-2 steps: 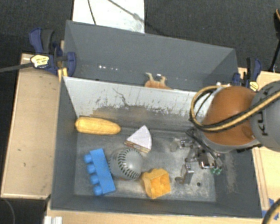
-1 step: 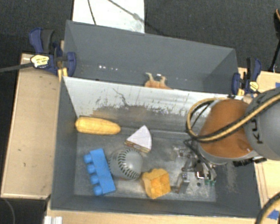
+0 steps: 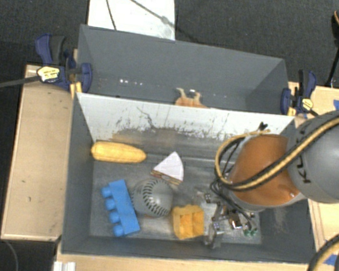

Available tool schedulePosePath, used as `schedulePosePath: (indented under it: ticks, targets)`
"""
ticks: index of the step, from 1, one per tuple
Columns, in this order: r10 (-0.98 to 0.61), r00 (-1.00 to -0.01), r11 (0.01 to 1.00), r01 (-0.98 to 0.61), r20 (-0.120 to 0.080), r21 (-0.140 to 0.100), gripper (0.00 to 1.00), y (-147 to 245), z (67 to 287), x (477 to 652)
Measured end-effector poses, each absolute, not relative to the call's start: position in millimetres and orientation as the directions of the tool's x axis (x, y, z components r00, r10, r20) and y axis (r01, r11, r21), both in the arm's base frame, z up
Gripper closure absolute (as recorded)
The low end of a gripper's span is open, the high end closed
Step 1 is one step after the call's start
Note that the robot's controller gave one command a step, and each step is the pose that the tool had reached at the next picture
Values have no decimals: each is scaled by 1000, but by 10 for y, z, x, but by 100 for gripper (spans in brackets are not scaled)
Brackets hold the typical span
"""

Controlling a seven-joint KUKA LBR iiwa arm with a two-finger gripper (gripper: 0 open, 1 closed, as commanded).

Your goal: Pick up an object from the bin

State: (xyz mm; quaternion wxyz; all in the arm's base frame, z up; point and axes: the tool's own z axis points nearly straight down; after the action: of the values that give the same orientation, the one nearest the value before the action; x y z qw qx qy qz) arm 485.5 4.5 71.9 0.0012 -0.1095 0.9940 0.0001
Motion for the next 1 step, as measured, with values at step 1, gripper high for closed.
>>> schedulePosePath:
  ticks: [1]
  targets:
    - [-141, -990, 990, -141, -2, 0, 0, 410, 707, 4965]
